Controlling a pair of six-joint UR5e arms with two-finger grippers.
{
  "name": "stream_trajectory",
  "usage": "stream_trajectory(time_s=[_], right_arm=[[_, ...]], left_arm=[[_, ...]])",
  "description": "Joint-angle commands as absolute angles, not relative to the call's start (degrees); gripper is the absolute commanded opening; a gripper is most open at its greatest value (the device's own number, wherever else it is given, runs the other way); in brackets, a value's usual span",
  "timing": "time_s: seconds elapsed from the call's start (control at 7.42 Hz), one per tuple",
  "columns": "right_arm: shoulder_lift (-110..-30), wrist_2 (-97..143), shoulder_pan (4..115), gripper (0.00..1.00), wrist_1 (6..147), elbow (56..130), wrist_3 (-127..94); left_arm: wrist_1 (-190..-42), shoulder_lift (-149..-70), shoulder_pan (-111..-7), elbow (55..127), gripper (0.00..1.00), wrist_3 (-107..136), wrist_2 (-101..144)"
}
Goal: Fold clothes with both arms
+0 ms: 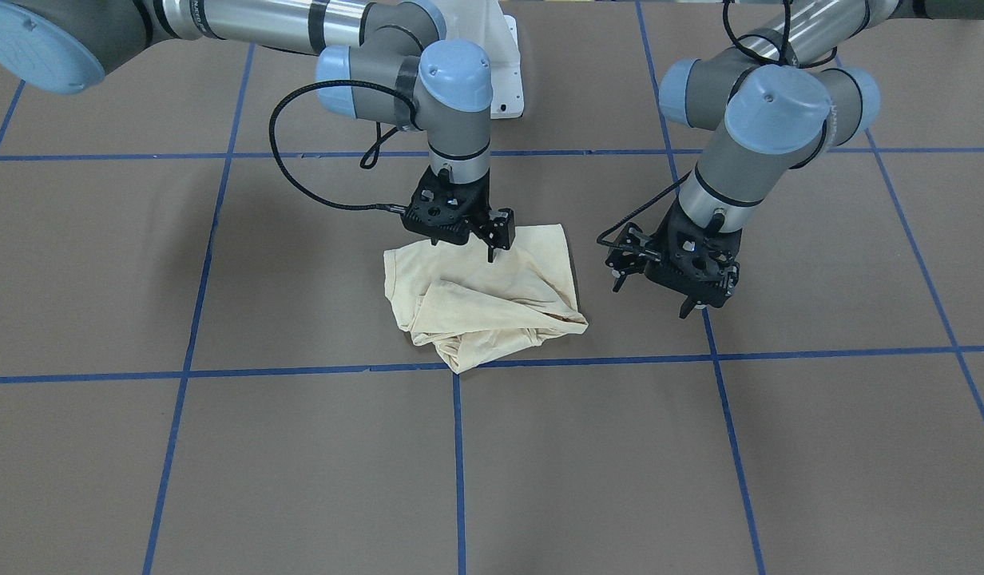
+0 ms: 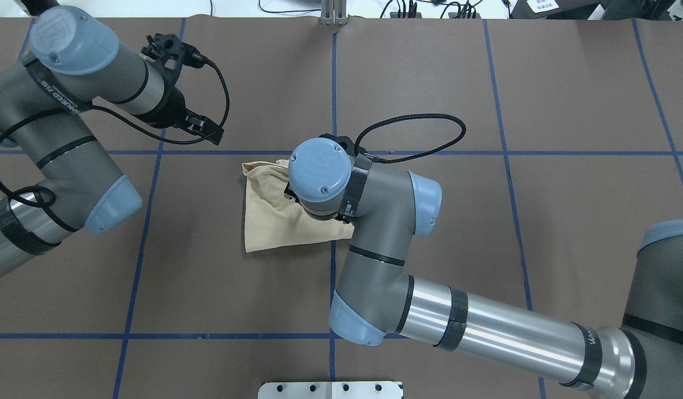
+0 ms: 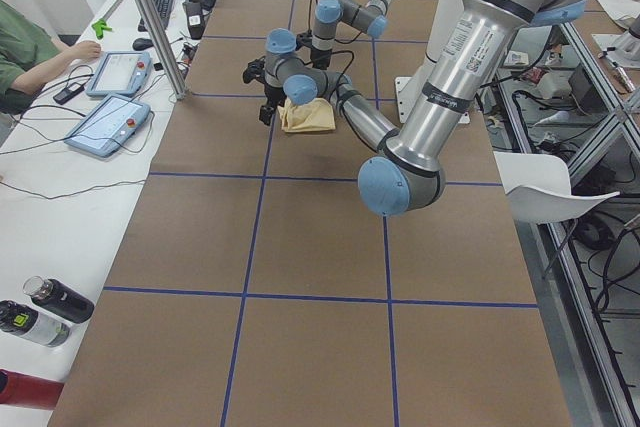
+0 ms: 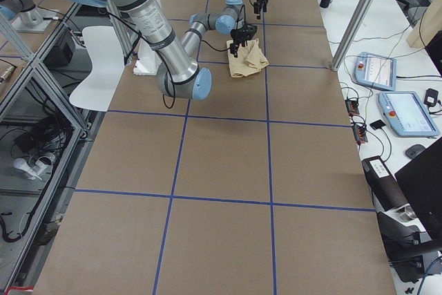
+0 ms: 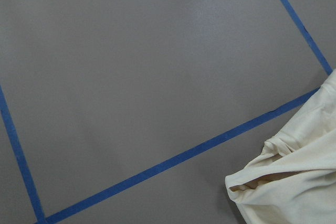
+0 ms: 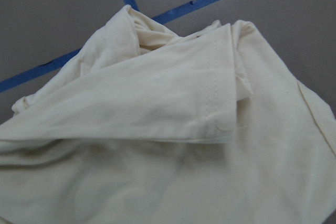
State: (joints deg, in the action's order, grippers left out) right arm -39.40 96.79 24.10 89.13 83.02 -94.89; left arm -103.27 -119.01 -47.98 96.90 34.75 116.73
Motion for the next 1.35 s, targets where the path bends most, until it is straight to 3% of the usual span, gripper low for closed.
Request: stream_trajectory(time_s=[0.0,0.81,1.21], right_arm=[[-36.74,94.75,23.81,1.0,88.86,78.14,-90.29],[-36.74,90.09,29.59,1.0,82.45,72.52,-81.24],[-33.59,89.04,34.79,1.0,66.48,59.63,-77.17]], left_arm=[[-103.27,-118.92,-47.99,96.94,1.0,34.89,116.72],[-103.27,-118.92,-47.9,97.47,1.0,34.98,116.81],[-103.27,-118.92,-47.99,97.82,1.0,35.07,116.81]])
